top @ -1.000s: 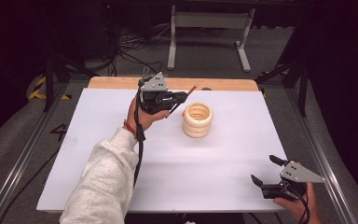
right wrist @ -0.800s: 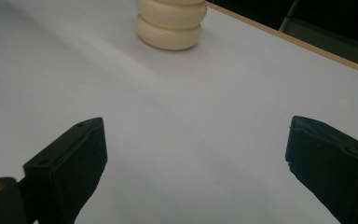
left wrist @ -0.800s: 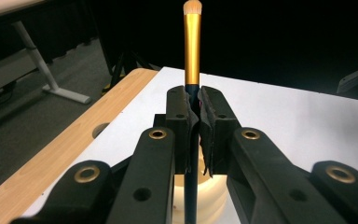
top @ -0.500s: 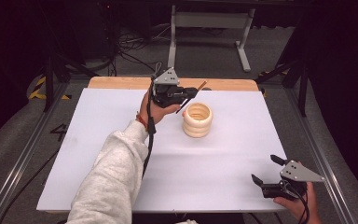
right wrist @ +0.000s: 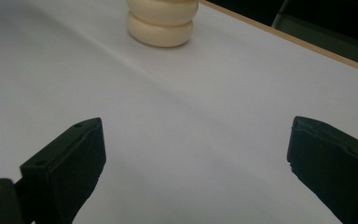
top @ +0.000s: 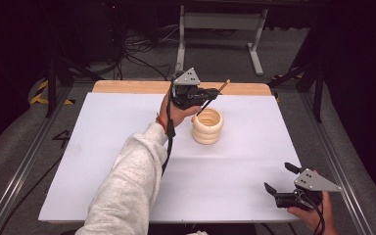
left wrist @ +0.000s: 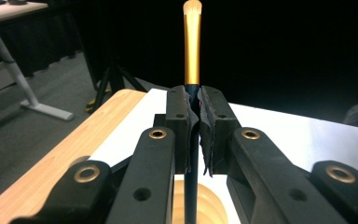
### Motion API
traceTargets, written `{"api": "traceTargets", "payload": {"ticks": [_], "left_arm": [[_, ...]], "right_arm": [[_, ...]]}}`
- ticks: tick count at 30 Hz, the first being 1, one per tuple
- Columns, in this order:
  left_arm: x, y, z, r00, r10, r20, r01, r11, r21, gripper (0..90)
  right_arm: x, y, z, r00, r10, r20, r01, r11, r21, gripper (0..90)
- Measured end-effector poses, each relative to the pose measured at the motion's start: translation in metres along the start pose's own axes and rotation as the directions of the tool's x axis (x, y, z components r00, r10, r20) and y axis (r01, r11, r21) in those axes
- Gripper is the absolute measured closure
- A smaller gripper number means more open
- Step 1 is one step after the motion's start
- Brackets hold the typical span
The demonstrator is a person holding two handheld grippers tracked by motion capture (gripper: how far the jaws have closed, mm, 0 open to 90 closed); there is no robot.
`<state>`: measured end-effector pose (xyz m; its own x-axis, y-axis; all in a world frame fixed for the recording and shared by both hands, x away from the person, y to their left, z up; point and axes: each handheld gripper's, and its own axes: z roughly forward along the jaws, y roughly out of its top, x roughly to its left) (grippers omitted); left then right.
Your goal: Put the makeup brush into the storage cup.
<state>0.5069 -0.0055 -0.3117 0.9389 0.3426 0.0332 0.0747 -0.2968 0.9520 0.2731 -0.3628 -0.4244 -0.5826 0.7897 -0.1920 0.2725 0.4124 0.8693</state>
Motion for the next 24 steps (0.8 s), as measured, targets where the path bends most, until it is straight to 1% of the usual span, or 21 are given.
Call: {"api": "traceTargets", "payload": {"ticks": [1,3,4,5,6,7,10,12,17,19,21,23,24], "left_arm": [[0.000,-0.001,0.002,1.0000,-0.001,0.009,0.001,0.9999,-0.013,82.9],[0.000,-0.002,0.004,1.0000,-0.007,0.003,0.007,0.9998,-0.017,82.9],[0.001,-0.003,0.006,0.9999,-0.012,0.010,0.013,0.9997,-0.022,82.9],[0.001,-0.004,0.008,0.9998,-0.019,0.011,0.019,0.9996,-0.021,82.9],[0.000,-0.005,0.012,0.9999,-0.010,-0.007,0.010,0.9999,-0.009,82.9],[0.001,-0.007,0.014,0.9998,-0.017,0.004,0.017,0.9998,-0.009,82.9],[0.002,-0.009,0.016,0.9998,-0.018,-0.004,0.018,0.9998,-0.010,82.9],[0.003,-0.010,0.018,0.9995,-0.030,0.006,0.030,0.9994,-0.016,82.9],[0.004,-0.013,0.022,0.9994,-0.036,0.001,0.036,0.9994,-0.003,82.9],[0.005,-0.015,0.024,0.9989,-0.047,0.010,0.047,0.9988,-0.014,82.9],[0.006,-0.018,0.027,0.9985,-0.051,0.018,0.052,0.9986,-0.009,82.9],[0.006,-0.019,0.029,0.9988,-0.047,0.016,0.047,0.9989,-0.003,82.9],[0.006,-0.020,0.031,0.9985,-0.050,0.024,0.050,0.9987,-0.006,82.9]], "right_arm": [[0.000,0.000,0.000,1.0000,-0.001,-0.001,0.001,1.000,-0.002,5.3],[0.000,0.000,0.000,1.0000,-0.003,-0.002,0.003,1.000,-0.001,5.4],[0.001,0.000,0.000,1.0000,-0.005,-0.001,0.005,1.000,0.000,5.4],[0.001,0.000,0.000,1.0000,-0.005,-0.002,0.005,1.000,0.000,5.4],[0.001,0.001,0.000,1.0000,-0.004,-0.006,0.004,1.000,-0.001,5.4],[0.001,0.001,0.001,1.0000,-0.006,-0.005,0.006,1.000,0.001,5.5],[0.001,0.001,0.000,1.0000,-0.008,-0.005,0.008,1.000,-0.002,5.5],[0.001,0.000,0.000,1.0000,-0.005,-0.002,0.005,1.000,-0.002,5.6],[0.001,0.000,0.000,1.0000,-0.006,-0.004,0.006,1.000,0.002,5.7],[0.001,0.000,0.000,1.0000,-0.008,-0.006,0.008,1.000,0.002,5.8],[0.001,0.000,0.001,0.9999,-0.008,-0.008,0.008,1.000,0.004,5.8],[0.001,0.000,0.001,0.9999,-0.010,-0.009,0.010,1.000,0.005,5.8],[0.002,0.000,0.001,0.9999,-0.011,-0.009,0.011,1.000,0.006,5.8]]}}
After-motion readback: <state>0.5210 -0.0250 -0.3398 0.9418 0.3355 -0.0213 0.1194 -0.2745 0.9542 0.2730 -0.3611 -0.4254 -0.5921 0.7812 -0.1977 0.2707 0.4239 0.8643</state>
